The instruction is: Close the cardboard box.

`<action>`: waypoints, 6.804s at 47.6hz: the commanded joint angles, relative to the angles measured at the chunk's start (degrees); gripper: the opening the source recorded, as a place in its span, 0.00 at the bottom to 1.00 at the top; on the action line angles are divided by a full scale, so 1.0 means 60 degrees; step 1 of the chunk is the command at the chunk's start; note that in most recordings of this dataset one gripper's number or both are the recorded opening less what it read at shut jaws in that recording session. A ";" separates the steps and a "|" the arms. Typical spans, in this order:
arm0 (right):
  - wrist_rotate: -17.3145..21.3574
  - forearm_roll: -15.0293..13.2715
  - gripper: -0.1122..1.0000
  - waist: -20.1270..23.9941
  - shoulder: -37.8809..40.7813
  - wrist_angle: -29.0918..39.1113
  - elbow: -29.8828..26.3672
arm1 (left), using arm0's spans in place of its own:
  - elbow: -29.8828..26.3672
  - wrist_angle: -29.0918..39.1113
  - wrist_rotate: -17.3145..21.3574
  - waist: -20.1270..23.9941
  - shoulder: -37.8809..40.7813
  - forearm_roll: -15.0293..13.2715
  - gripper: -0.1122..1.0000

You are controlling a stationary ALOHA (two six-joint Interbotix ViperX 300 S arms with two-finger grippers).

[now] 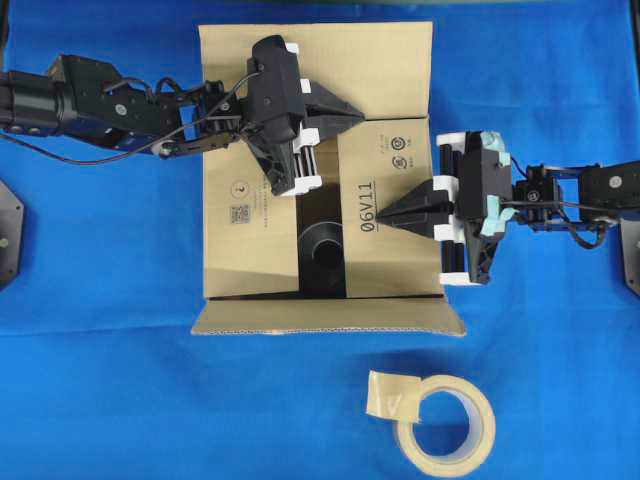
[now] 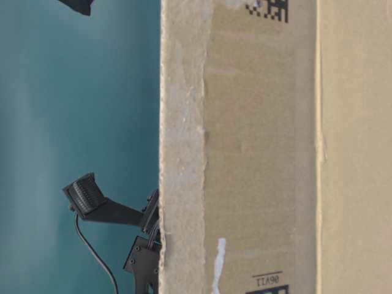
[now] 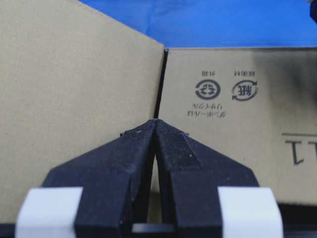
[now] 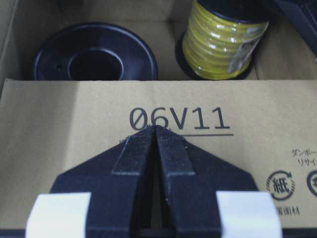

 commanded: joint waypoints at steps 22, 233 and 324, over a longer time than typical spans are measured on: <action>0.0015 0.0029 0.10 0.1846 -0.3091 0.0776 -0.0366 | 0.0029 -0.0015 0.0015 0.0044 -0.0117 0.0000 0.10; 0.0000 0.0381 0.10 0.0762 -0.0615 0.0645 0.0220 | -0.2637 0.7603 -0.0308 0.1055 -0.1963 0.0000 0.10; -0.0044 0.0381 0.10 -0.0352 -0.0615 0.0498 0.0264 | 0.1274 0.3853 -0.2695 -0.1436 -0.2300 0.0000 0.10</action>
